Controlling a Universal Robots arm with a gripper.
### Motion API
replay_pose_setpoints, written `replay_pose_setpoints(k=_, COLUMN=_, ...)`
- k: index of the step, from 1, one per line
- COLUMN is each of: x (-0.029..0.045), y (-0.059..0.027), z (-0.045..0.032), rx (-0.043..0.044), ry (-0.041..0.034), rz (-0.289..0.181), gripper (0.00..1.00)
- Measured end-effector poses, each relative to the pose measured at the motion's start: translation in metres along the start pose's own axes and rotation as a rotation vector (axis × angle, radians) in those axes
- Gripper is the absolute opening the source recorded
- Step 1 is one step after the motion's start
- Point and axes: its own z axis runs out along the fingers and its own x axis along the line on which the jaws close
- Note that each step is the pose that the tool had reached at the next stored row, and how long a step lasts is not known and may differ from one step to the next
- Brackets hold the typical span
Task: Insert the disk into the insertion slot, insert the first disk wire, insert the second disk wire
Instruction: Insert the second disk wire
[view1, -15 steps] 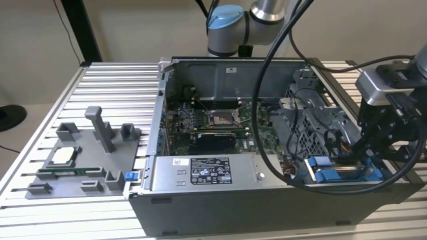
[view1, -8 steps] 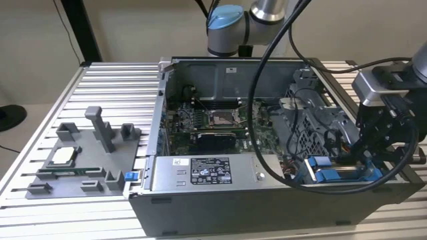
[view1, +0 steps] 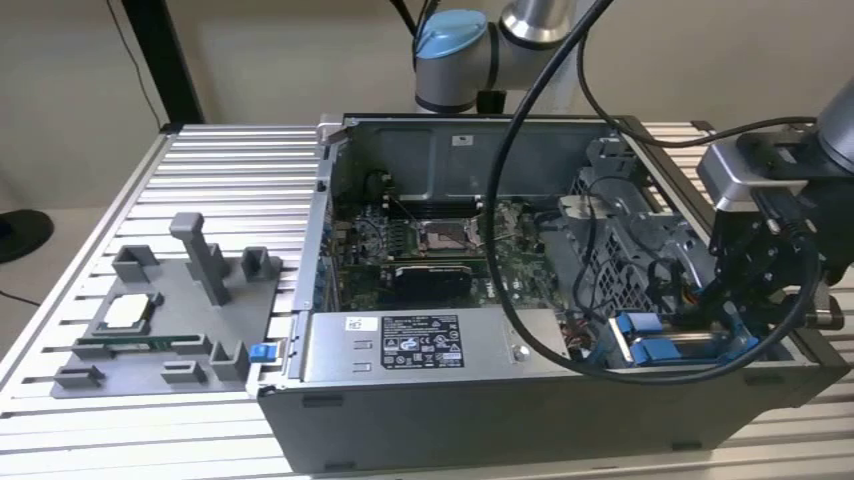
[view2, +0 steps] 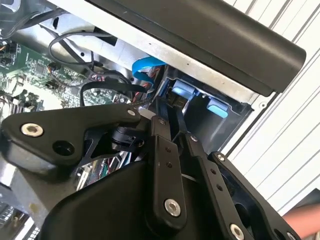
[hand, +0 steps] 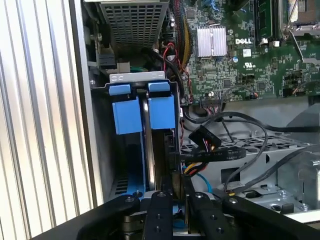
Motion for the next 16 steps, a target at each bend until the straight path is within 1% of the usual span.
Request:
replay_pose_setpoints(k=3, x=-0.0003, y=0.0002, z=0.0002, rx=0.0041, ry=-0.0049, rz=0.003, gripper=0.00)
replay_pose_setpoints(k=5, x=-0.0004, y=0.0002, z=0.0002, rx=0.0070, ry=-0.0097, rz=0.003, gripper=0.00)
replay_pose_setpoints(k=10, x=-0.0004, y=0.0005, z=0.0001, rx=0.0093, ry=-0.0163, rz=0.002, gripper=0.00)
replay_pose_setpoints(k=16, x=-0.0001, y=0.0024, z=0.0003, rx=0.0114, ry=-0.0178, rz=0.002, gripper=0.00)
